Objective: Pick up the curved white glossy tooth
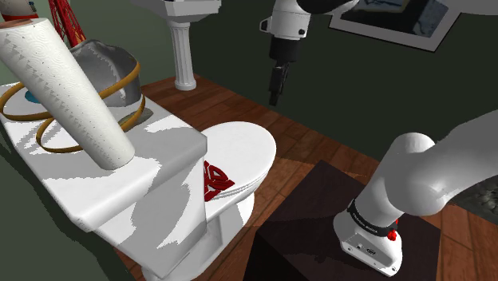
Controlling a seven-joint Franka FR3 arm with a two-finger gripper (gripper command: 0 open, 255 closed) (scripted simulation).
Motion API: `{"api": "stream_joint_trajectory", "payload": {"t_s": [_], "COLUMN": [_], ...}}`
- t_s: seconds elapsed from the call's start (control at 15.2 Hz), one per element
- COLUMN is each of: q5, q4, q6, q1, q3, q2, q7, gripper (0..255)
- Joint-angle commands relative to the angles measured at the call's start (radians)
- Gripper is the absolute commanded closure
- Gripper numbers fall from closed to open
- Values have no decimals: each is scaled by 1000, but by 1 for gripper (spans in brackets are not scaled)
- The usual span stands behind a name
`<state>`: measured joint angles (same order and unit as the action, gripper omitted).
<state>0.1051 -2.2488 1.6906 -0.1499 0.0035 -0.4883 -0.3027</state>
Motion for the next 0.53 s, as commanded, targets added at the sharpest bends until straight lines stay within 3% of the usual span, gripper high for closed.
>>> {"api": "stream_joint_trajectory", "payload": {"t_s": [0.0,0.46], "q5": [22,99], "q4": [54,254], "q6": [14,49], "q1": [-25,-100], "q3": [0,14], "q2": [60,269], "q7": [-47,-207], "gripper": [0,0]}}
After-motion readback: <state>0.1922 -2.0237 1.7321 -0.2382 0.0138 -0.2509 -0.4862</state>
